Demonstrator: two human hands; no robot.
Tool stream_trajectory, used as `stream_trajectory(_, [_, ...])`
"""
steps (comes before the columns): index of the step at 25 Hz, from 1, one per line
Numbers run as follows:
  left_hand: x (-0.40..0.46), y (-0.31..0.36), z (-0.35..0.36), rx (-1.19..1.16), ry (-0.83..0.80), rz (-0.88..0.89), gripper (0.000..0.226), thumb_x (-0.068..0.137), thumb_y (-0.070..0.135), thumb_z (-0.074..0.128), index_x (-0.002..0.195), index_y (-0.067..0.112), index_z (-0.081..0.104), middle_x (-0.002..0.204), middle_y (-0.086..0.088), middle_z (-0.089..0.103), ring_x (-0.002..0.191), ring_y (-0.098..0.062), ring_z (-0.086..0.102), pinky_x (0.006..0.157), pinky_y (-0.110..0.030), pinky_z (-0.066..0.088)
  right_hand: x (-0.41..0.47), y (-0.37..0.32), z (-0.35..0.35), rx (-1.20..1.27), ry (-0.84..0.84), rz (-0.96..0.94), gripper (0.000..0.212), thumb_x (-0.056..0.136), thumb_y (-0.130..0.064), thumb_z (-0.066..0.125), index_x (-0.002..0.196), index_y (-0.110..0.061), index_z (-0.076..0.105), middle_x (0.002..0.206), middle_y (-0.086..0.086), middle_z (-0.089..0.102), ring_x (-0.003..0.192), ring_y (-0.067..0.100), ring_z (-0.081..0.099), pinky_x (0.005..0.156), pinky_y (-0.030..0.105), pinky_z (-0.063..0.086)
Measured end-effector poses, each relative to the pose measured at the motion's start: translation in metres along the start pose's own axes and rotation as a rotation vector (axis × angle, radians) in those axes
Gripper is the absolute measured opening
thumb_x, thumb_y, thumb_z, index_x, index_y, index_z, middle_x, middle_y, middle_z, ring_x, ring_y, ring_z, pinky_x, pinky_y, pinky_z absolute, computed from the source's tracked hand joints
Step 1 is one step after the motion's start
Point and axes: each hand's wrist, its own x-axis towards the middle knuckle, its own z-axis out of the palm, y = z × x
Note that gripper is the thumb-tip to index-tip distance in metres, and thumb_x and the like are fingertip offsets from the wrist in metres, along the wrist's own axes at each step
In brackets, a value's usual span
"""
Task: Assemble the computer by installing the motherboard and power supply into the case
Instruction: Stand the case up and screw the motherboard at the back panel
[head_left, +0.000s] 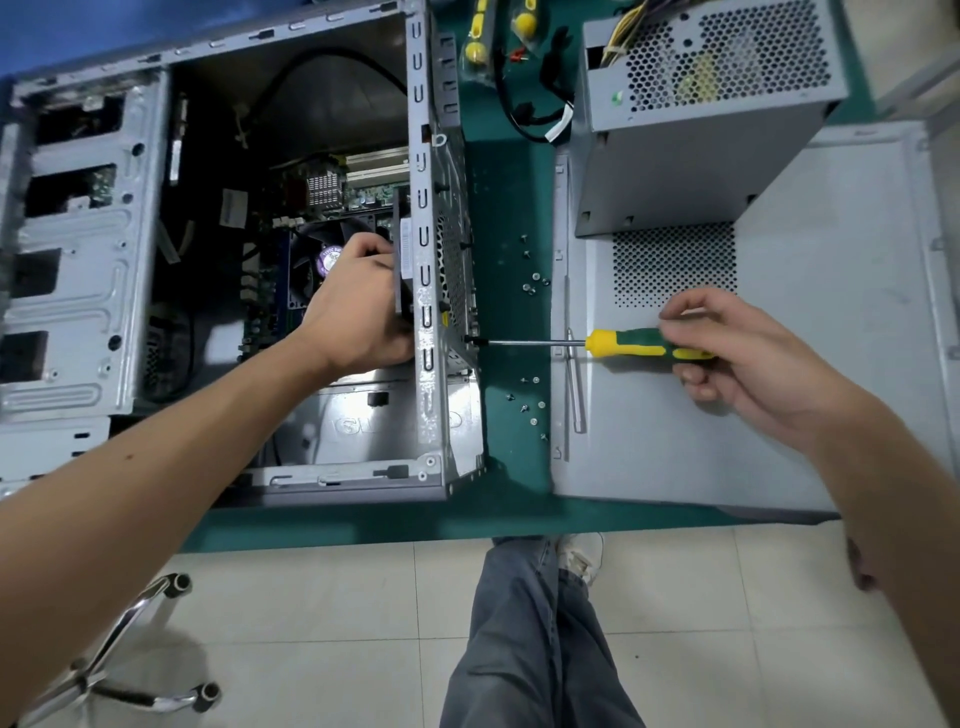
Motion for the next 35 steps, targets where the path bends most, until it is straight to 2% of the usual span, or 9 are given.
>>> stream_trajectory(5, [-0.003, 0.000, 0.000, -0.011, 0.033, 0.060, 0.016, 0.073, 0.028, 0.049, 0.060, 0.027, 0.040, 0.055, -0.010, 0.056, 0.059, -0.033, 0.058, 0.084, -0.034, 0.028, -0.001, -0.002, 0.006, -0.188, 0.093, -0.007, 0.033, 0.079, -0.058, 0.066, 0.080, -0.025, 0.069, 0.074, 0.007, 0.071, 0.047, 0.013, 0.043, 0.043, 0.021, 0.032])
stream_trajectory(9, [-0.002, -0.001, 0.001, 0.008, 0.031, 0.075, 0.019, 0.074, 0.031, 0.050, 0.061, 0.028, 0.037, 0.054, -0.008, 0.056, 0.057, -0.031, 0.057, 0.084, -0.034, 0.028, -0.001, -0.005, 0.000, 0.069, 0.016, -0.075, 0.014, 0.082, -0.016, 0.074, 0.087, -0.025, 0.064, 0.076, 0.005, 0.057, 0.054, 0.014, 0.047, 0.045, 0.023, 0.040])
stream_trajectory(14, [-0.003, -0.005, 0.003, 0.037, -0.003, 0.056, 0.023, 0.075, 0.032, 0.057, 0.062, 0.028, 0.038, 0.057, -0.008, 0.058, 0.062, -0.031, 0.059, 0.088, -0.035, 0.028, -0.002, -0.005, 0.003, -0.178, 0.069, -0.011, 0.042, 0.073, -0.064, 0.069, 0.085, -0.023, 0.067, 0.073, 0.000, 0.070, 0.048, 0.013, 0.043, 0.041, 0.021, 0.033])
stream_trajectory(18, [-0.002, -0.004, 0.003, 0.018, -0.017, 0.039, 0.020, 0.077, 0.038, 0.056, 0.064, 0.030, 0.043, 0.062, -0.007, 0.062, 0.067, -0.031, 0.060, 0.091, -0.035, 0.029, -0.003, -0.005, 0.001, 0.040, 0.031, -0.083, 0.019, 0.074, -0.030, 0.078, 0.086, -0.026, 0.064, 0.072, 0.005, 0.054, 0.051, 0.013, 0.044, 0.043, 0.024, 0.035])
stream_trajectory(22, [-0.004, -0.005, 0.004, 0.034, 0.008, 0.036, 0.017, 0.072, 0.033, 0.067, 0.062, 0.022, 0.058, 0.062, -0.008, 0.064, 0.065, -0.031, 0.061, 0.089, -0.035, 0.030, -0.001, -0.004, 0.009, -0.171, 0.123, -0.027, 0.037, 0.079, -0.057, 0.069, 0.082, -0.020, 0.064, 0.069, 0.007, 0.063, 0.047, 0.012, 0.044, 0.046, 0.025, 0.032])
stream_trajectory(25, [-0.003, -0.006, 0.004, 0.065, -0.015, 0.023, 0.025, 0.075, 0.030, 0.071, 0.060, 0.025, 0.052, 0.061, -0.006, 0.063, 0.066, -0.030, 0.060, 0.091, -0.036, 0.031, -0.004, -0.006, 0.001, 0.039, 0.019, -0.035, 0.013, 0.081, -0.024, 0.076, 0.088, -0.024, 0.065, 0.073, -0.001, 0.059, 0.056, 0.013, 0.047, 0.047, 0.024, 0.042])
stream_trajectory(30, [-0.003, -0.010, 0.007, 0.121, -0.052, 0.005, 0.025, 0.076, 0.028, 0.077, 0.059, 0.016, 0.062, 0.060, -0.002, 0.062, 0.067, -0.026, 0.058, 0.093, -0.036, 0.032, -0.001, -0.008, 0.008, -0.142, 0.118, 0.026, 0.038, 0.077, -0.061, 0.067, 0.079, -0.022, 0.069, 0.068, 0.007, 0.066, 0.049, 0.015, 0.047, 0.042, 0.024, 0.037])
stream_trajectory(33, [-0.003, -0.010, 0.007, 0.101, -0.031, 0.010, 0.030, 0.076, 0.027, 0.076, 0.056, 0.020, 0.054, 0.058, -0.001, 0.059, 0.065, -0.026, 0.056, 0.091, -0.034, 0.031, 0.002, -0.010, 0.001, 0.080, 0.019, -0.001, 0.015, 0.077, -0.030, 0.076, 0.087, -0.024, 0.068, 0.072, -0.001, 0.061, 0.057, 0.015, 0.051, 0.047, 0.024, 0.042])
stream_trajectory(35, [-0.003, -0.010, 0.007, 0.078, -0.016, 0.012, 0.031, 0.076, 0.028, 0.075, 0.056, 0.022, 0.052, 0.058, -0.001, 0.059, 0.065, -0.026, 0.057, 0.091, -0.034, 0.031, 0.001, -0.012, 0.003, -0.008, 0.064, -0.044, 0.015, 0.079, -0.033, 0.078, 0.079, -0.021, 0.069, 0.067, 0.001, 0.063, 0.051, 0.014, 0.049, 0.042, 0.021, 0.039])
